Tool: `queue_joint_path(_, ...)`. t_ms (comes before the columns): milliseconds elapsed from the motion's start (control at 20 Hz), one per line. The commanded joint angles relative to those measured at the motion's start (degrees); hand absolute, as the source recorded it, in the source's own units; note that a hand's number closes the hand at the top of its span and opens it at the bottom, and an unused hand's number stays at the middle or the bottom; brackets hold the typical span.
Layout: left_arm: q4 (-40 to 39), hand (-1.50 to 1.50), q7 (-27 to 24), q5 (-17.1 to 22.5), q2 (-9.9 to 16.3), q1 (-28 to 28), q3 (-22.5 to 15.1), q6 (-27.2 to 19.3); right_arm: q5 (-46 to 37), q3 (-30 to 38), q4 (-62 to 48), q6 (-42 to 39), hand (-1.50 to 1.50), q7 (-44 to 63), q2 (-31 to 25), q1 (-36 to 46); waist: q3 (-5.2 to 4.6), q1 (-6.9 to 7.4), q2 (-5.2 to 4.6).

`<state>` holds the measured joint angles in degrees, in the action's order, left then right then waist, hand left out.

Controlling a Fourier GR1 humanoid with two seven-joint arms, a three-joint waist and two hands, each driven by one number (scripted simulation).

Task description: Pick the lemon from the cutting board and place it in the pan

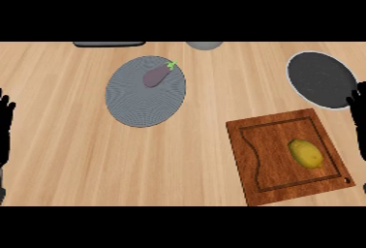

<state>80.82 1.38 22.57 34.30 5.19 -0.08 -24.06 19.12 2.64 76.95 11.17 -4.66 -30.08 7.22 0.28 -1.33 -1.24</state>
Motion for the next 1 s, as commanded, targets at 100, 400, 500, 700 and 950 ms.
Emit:
queue_joint_path(100,1.61,0.00,-1.45,-0.91,-1.67,4.16,-4.27,3.97,2.06,-12.25,1.95,-23.98,1.50,-3.10,-1.14,4.14,-0.01,3.10,0.30)
queue_joint_path(400,3.55,0.00,-1.49,-0.20,-5.15,7.22,-9.00,7.54,-1.52,-16.40,3.50,-44.53,-1.50,-20.99,-8.41,6.58,0.42,1.42,0.06)
queue_joint_path(500,3.37,0.00,-3.39,-1.63,-6.96,5.54,-10.18,6.20,-2.60,-12.26,0.79,-47.92,-1.50,-30.25,-12.23,5.64,0.32,0.95,0.41)
queue_joint_path(700,3.29,0.00,-3.34,-2.26,-6.80,5.81,-10.66,6.54,-6.38,-5.41,-5.63,-51.54,-1.50,-43.13,-20.11,7.40,0.34,1.69,0.26)
queue_joint_path(950,1.83,0.00,-1.90,-2.89,-7.28,8.87,-11.44,6.81,-12.52,-6.46,-7.65,-54.14,-1.50,-48.78,-30.12,11.08,0.17,2.90,0.03)
